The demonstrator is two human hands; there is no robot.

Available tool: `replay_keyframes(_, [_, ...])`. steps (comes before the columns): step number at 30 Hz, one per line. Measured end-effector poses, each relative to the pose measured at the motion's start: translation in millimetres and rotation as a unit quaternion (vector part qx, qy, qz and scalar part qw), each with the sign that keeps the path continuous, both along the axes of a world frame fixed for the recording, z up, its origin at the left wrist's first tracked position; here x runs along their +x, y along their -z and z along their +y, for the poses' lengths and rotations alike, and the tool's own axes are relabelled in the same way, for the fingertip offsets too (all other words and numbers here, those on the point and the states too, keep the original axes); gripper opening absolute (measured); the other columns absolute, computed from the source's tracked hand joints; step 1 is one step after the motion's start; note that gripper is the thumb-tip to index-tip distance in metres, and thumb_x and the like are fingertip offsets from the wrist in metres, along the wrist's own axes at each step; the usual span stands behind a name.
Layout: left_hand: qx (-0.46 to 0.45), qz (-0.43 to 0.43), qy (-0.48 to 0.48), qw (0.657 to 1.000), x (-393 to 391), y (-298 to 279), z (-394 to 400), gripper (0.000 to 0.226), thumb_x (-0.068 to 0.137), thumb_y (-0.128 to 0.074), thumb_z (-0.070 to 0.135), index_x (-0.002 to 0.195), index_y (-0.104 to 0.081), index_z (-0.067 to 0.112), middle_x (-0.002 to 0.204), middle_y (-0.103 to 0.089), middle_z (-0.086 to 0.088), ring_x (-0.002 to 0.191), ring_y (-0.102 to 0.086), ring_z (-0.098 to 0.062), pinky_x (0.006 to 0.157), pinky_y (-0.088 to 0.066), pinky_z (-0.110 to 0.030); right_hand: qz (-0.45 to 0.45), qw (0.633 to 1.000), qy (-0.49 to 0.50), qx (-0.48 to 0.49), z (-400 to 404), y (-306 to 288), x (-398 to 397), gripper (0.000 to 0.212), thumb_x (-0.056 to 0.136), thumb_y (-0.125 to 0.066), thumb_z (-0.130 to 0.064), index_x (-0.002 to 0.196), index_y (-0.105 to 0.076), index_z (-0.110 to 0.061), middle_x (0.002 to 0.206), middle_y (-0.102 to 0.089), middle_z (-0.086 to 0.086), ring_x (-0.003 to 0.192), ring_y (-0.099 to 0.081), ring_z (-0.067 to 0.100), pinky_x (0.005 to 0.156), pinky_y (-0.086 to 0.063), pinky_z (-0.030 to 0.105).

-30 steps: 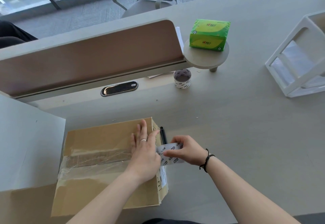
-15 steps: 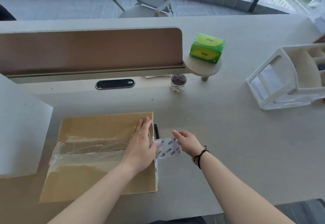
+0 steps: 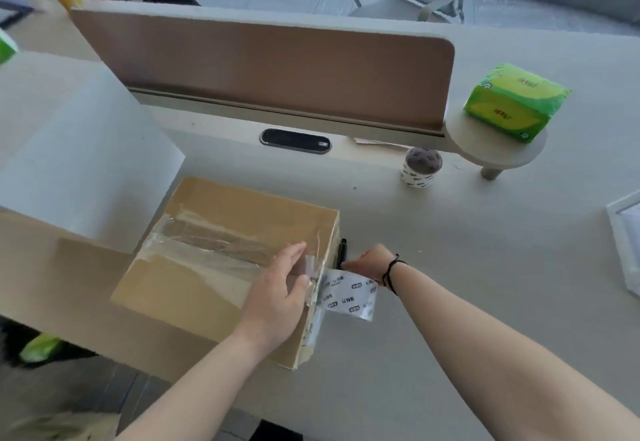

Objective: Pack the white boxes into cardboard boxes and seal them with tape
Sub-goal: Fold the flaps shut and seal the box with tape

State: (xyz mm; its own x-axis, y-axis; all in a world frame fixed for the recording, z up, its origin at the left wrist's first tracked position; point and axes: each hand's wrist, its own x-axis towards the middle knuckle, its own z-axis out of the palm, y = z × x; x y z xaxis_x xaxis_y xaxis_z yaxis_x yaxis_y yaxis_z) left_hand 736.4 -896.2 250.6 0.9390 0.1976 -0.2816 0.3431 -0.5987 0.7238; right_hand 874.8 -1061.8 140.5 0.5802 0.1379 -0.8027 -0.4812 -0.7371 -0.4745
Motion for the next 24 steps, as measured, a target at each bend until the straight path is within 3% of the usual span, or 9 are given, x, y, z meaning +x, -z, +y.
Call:
replay_keyframes(4, [-0.008, 0.002, -0.061, 0.998, -7, -3, -3, 0.046, 0.102, -0.052, 0.015, 0.146, -0.048, 0.029, 0.143, -0.050, 0.022, 0.122, -0.041, 0.020, 0.091, -0.024, 0.009, -0.078, 0.986, -0.144, -0.043, 14, 0, 5, 0.046, 0.084, -0.073, -0.041, 0.063, -0.038, -0.020, 0.060, -0.039, -0.002, 0.051, -0.036, 0.013, 0.046, -0.028, 0.024])
replay_keyframes(6, [-0.015, 0.004, -0.093, 0.996, -9, -5, -6, 0.043, 0.102, -0.052, 0.015, 0.142, -0.052, 0.030, 0.139, -0.053, 0.023, 0.119, -0.043, 0.020, 0.086, -0.025, 0.011, -0.101, 0.976, -0.184, -0.052, 14, -3, 4, 0.044, 0.090, -0.069, -0.037, 0.065, -0.037, -0.020, 0.061, -0.041, -0.003, 0.052, -0.038, 0.012, 0.047, -0.029, 0.024])
replay_keyframes(11, [-0.018, -0.020, -0.164, 0.986, -7, -9, -19, 0.036, 0.099, -0.057, 0.013, 0.132, -0.060, 0.026, 0.128, -0.061, 0.022, 0.112, -0.049, 0.021, 0.085, -0.028, 0.009, -0.065, 0.986, -0.143, -0.058, 6, 0, 1, 0.040, 0.082, -0.071, -0.039, 0.066, -0.047, -0.013, 0.055, -0.052, 0.001, 0.045, -0.050, 0.018, 0.045, -0.042, 0.023])
replay_keyframes(15, [-0.036, -0.045, -0.228, 0.972, -9, -11, -35, 0.021, 0.098, -0.061, 0.013, 0.114, -0.067, 0.025, 0.108, -0.068, 0.020, 0.096, -0.059, 0.015, 0.078, -0.042, 0.001, -0.094, 0.978, -0.159, -0.095, -8, -2, 3, 0.027, 0.071, -0.070, -0.032, 0.068, -0.053, -0.012, 0.061, -0.062, 0.003, 0.051, -0.058, 0.022, 0.052, -0.049, 0.024])
replay_keyframes(19, [-0.071, -0.028, -0.267, 0.961, -16, -11, -58, 0.011, 0.095, -0.065, 0.016, 0.094, -0.070, 0.025, 0.085, -0.072, 0.012, 0.080, -0.065, -0.001, 0.073, -0.053, -0.017, -0.151, 0.956, -0.195, -0.158, -41, 2, 5, 0.016, 0.071, -0.061, -0.025, 0.067, -0.048, -0.015, 0.067, -0.058, 0.001, 0.058, -0.053, 0.021, 0.054, -0.041, 0.024])
replay_keyframes(22, [-0.141, 0.026, -0.295, 0.945, -21, -9, -76, 0.010, 0.096, -0.062, 0.014, 0.089, -0.070, 0.015, 0.075, -0.070, 0.001, 0.063, -0.065, -0.012, 0.065, -0.057, -0.035, -0.164, 0.944, -0.224, -0.177, -67, 6, 2, 0.020, 0.076, -0.058, -0.026, 0.066, -0.046, -0.015, 0.069, -0.057, 0.002, 0.062, -0.055, 0.024, 0.052, -0.039, 0.024])
replay_keyframes(24, [-0.205, 0.093, -0.318, 0.921, -23, -4, -86, 0.015, 0.097, -0.060, 0.015, 0.091, -0.068, 0.005, 0.077, -0.068, -0.005, 0.060, -0.065, -0.013, 0.062, -0.057, -0.033, -0.175, 0.940, -0.240, -0.170, -79, 8, 1, 0.019, 0.079, -0.058, -0.024, 0.068, -0.046, -0.014, 0.072, -0.057, 0.005, 0.063, -0.053, 0.025, 0.049, -0.035, 0.026])
